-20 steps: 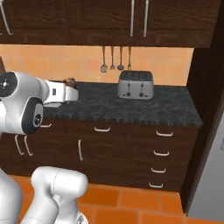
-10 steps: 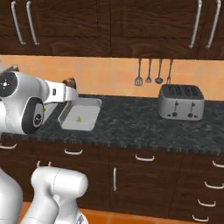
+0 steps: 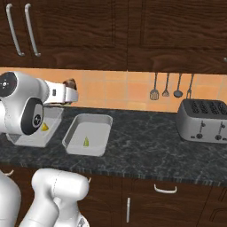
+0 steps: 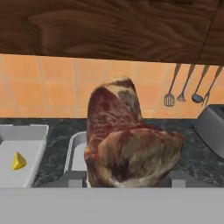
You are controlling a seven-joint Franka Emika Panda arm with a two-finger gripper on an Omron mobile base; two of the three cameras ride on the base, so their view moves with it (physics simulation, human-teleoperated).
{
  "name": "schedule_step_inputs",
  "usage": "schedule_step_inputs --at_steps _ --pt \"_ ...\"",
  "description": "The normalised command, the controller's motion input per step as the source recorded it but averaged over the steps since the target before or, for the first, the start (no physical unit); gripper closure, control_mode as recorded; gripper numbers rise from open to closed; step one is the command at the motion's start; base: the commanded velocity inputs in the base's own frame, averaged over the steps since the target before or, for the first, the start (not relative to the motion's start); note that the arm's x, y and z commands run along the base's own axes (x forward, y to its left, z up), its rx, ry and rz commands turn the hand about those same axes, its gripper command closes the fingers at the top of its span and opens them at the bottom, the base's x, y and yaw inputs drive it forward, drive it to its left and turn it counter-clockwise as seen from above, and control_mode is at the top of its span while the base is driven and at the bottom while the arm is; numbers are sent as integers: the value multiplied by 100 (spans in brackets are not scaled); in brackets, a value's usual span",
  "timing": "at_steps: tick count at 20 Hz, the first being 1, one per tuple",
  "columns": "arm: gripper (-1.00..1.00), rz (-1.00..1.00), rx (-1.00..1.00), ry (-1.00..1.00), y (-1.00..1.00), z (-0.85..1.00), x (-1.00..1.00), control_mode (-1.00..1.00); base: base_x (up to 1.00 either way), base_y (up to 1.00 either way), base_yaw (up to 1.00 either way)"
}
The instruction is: Place one lemon wedge and one steak in each tupperware on the nearby counter, to pack two identical lunches.
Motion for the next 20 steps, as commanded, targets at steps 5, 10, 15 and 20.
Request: schedule_step_inputs --at_steps 5,10,15,20 --pt "100 0 -9 39 0 -100 34 -100 0 0 0" --pt "100 3 -5 48 0 -90 66 -100 0 0 0" --pt "100 8 0 32 0 -83 78 -100 0 0 0" --pt "100 6 0 21 0 -77 85 -100 0 0 0"
